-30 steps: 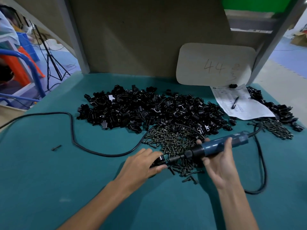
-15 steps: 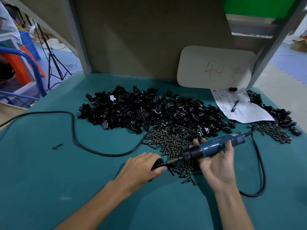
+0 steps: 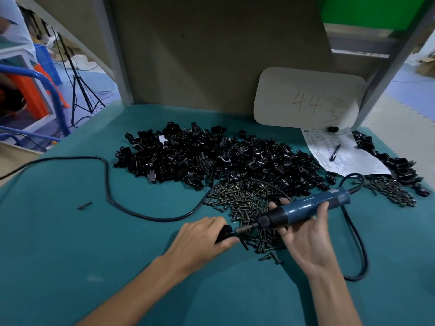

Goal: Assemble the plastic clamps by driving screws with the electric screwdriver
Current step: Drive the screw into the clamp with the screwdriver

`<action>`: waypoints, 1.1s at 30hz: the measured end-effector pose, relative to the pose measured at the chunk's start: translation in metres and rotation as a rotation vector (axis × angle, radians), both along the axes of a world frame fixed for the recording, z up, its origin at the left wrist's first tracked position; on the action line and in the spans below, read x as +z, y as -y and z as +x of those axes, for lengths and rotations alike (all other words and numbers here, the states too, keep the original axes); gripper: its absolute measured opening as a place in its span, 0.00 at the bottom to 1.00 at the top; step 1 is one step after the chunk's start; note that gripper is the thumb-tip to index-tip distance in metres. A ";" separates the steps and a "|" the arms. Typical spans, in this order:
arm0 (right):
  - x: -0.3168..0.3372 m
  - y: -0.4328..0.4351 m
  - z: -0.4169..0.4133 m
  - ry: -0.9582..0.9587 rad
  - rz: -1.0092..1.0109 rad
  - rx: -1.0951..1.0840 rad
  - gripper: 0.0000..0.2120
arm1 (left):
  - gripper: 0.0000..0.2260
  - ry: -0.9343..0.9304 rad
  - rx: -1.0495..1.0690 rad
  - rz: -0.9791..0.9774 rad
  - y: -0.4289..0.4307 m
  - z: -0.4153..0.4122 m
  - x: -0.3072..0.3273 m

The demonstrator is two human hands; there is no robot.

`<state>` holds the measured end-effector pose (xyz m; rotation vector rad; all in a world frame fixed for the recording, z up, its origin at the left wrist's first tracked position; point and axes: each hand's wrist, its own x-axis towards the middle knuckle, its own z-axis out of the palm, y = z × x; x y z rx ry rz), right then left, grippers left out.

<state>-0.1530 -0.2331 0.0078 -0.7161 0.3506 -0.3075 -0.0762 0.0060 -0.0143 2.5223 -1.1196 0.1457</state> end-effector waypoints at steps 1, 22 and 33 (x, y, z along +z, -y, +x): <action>0.000 0.000 0.000 -0.011 -0.016 -0.011 0.30 | 0.24 0.030 0.000 -0.018 0.000 0.000 -0.001; -0.001 0.000 0.000 -0.071 0.047 -0.046 0.32 | 0.23 0.282 0.025 -0.097 0.002 0.000 -0.005; -0.002 0.000 0.002 -0.073 0.048 -0.033 0.30 | 0.22 0.278 0.026 -0.087 0.002 0.000 -0.004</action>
